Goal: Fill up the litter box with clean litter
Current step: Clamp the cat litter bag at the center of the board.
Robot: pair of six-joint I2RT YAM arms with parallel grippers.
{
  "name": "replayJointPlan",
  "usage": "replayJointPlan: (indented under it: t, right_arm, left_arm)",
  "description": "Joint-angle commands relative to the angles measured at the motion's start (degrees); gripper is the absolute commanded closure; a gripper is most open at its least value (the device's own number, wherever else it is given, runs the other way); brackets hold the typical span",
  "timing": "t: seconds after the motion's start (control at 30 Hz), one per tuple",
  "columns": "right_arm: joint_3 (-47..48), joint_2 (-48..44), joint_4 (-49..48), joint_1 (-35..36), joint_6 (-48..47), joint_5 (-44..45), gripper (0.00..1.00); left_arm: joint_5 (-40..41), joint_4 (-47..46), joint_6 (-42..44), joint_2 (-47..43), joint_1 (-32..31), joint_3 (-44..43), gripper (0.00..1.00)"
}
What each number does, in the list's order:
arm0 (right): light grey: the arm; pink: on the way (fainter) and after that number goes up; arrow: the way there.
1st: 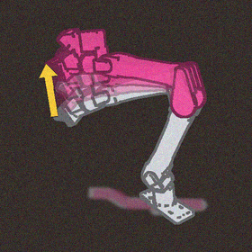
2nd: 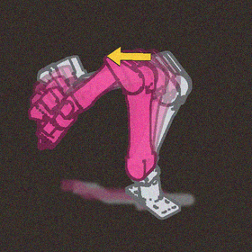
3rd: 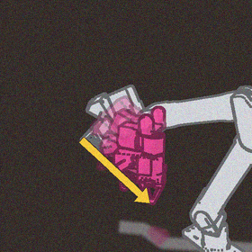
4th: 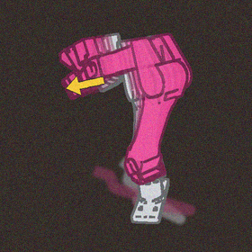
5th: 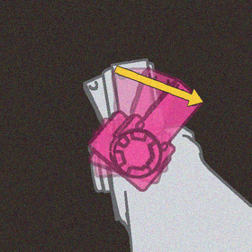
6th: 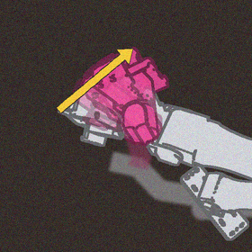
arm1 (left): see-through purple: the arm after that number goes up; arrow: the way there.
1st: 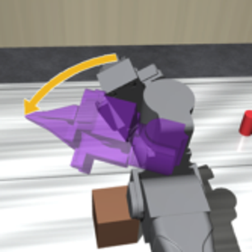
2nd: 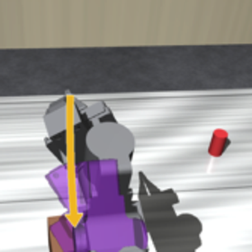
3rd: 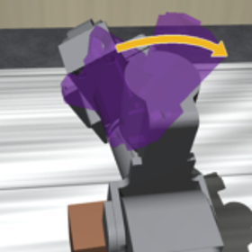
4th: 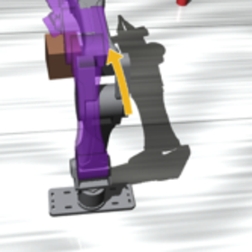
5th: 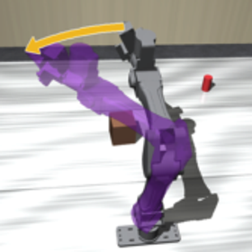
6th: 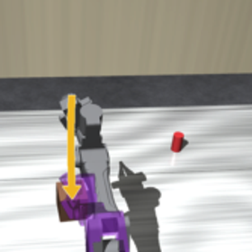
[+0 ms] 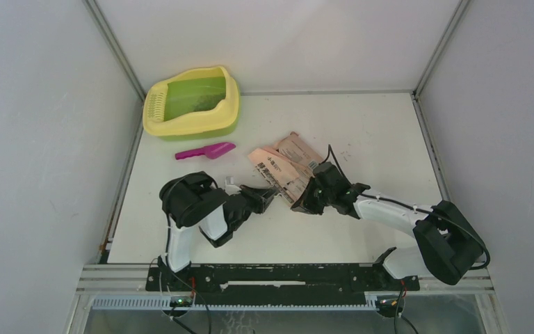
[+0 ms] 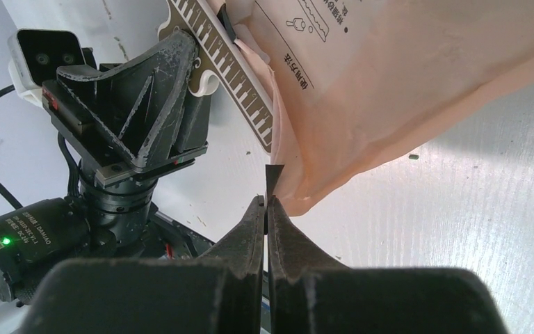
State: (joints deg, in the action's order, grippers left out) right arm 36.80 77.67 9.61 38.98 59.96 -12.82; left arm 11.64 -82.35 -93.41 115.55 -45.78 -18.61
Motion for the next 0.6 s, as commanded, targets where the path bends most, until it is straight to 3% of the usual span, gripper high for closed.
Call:
replayJointPlan:
  t: [0.0, 0.17, 0.33, 0.4, 0.57]
  right_arm:
    - [0.45, -3.04, -3.32, 0.32, 1.36, -4.10, 0.94]
    - [0.47, -3.12, -3.16, 0.22, 1.14, -4.61, 0.91]
    - [0.47, -4.06, -1.36, 0.22, -0.30, -4.14, 0.58]
    - [0.47, -5.11, -0.08, 0.13, -1.35, -3.72, 0.52]
    - [0.47, -8.10, 3.77, -1.09, -3.72, -2.35, 0.49]
  left_arm:
    - [-0.82, -2.03, 3.15, 0.44, -0.13, -2.16, 1.00]
    - [-1.45, -2.03, 4.63, -0.80, 0.32, -2.26, 1.00]
    - [-3.18, -1.88, 5.82, -3.07, 1.04, -2.00, 1.00]
    - [-4.67, -1.85, 6.04, -3.25, 1.37, -2.36, 0.94]
    - [-5.74, -1.85, 5.98, -2.88, 1.58, -2.74, 0.77]
